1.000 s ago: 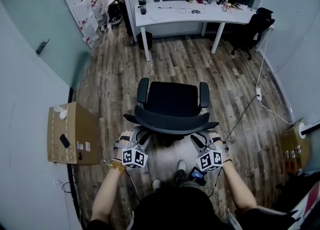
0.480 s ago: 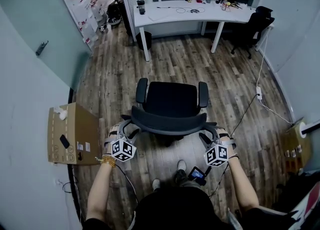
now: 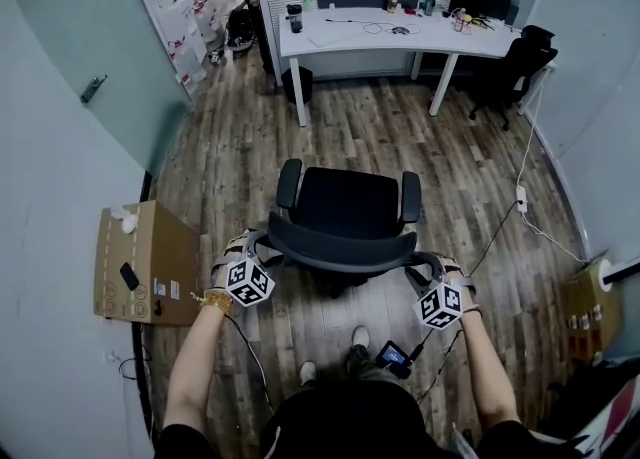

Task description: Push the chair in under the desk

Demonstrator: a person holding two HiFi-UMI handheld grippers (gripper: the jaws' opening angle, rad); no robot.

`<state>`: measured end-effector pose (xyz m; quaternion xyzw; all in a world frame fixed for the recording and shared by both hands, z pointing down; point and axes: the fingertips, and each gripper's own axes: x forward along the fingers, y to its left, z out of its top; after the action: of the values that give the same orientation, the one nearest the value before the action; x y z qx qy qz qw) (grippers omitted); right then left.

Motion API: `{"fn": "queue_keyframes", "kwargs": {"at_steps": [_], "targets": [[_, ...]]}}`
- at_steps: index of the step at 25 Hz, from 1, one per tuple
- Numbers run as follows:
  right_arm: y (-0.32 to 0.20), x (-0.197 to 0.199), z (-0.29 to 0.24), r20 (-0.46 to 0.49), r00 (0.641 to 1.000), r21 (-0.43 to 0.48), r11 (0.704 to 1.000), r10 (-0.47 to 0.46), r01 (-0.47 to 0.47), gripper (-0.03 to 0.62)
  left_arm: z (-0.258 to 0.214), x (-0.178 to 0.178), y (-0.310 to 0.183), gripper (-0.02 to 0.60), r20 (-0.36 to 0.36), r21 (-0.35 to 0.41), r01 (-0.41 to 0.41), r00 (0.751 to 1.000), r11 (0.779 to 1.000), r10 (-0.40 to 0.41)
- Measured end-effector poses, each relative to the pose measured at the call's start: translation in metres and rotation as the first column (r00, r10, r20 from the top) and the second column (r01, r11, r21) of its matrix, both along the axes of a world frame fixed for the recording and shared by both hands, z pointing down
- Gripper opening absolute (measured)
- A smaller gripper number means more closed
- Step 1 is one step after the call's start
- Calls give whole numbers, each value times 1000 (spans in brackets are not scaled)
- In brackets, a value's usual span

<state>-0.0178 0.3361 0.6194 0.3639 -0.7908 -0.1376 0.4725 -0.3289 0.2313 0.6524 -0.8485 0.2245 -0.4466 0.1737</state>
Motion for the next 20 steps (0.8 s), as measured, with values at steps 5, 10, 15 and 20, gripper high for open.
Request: {"fn": "queue_keyframes", "kwargs": {"at_steps": [5, 10, 15, 20], "targets": [[0, -4, 1, 14, 1000, -10, 1000, 1, -1, 158, 0, 2, 0, 276, -28, -5, -3, 1000, 1000, 3], [-2, 2, 2, 33, 999, -27, 999, 18, -17, 159, 2, 8, 5, 256, -21, -28, -40, 999, 999, 39], [-6, 15, 2, 29, 999, -62, 997, 44, -42, 164, 2, 20, 18, 241, -27, -40, -58, 998, 998, 57], [-10, 28, 2, 14, 999, -87, 995, 52, -51, 167, 3, 35, 28, 229, -24, -79, -72, 997, 994, 70]]}}
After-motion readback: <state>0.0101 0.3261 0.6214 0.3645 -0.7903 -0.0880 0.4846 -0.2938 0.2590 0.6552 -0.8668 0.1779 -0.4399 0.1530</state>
